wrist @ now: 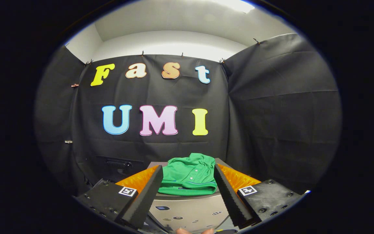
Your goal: Put the clothes into the washing machine and then close the washing machine lid.
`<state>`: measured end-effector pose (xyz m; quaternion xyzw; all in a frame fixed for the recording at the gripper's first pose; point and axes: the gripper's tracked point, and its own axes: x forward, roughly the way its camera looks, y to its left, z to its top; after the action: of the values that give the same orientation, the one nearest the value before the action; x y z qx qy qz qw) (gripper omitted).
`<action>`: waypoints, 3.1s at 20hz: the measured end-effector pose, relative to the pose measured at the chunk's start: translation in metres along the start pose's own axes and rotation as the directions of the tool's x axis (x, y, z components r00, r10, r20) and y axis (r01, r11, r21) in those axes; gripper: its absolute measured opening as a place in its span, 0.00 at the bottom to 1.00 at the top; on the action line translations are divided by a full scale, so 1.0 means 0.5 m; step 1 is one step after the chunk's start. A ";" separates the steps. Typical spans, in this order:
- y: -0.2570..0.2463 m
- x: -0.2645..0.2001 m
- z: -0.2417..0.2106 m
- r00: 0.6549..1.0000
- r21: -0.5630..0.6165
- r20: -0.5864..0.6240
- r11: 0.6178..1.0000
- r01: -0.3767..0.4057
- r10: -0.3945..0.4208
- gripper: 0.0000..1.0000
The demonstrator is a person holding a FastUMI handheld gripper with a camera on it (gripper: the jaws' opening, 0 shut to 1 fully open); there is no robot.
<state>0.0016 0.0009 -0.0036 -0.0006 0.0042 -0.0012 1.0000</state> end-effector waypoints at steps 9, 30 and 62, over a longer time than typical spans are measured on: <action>-0.002 0.008 -0.006 1.000 0.002 -0.012 1.000 0.001 -0.001 0.98; 0.033 0.419 -0.147 0.866 -0.025 -0.501 1.000 -0.004 -0.009 0.98; 0.240 0.480 0.061 0.849 0.246 -0.474 0.961 -0.128 0.235 0.09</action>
<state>0.2422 0.1205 0.0249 0.1033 0.2621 0.0932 0.9550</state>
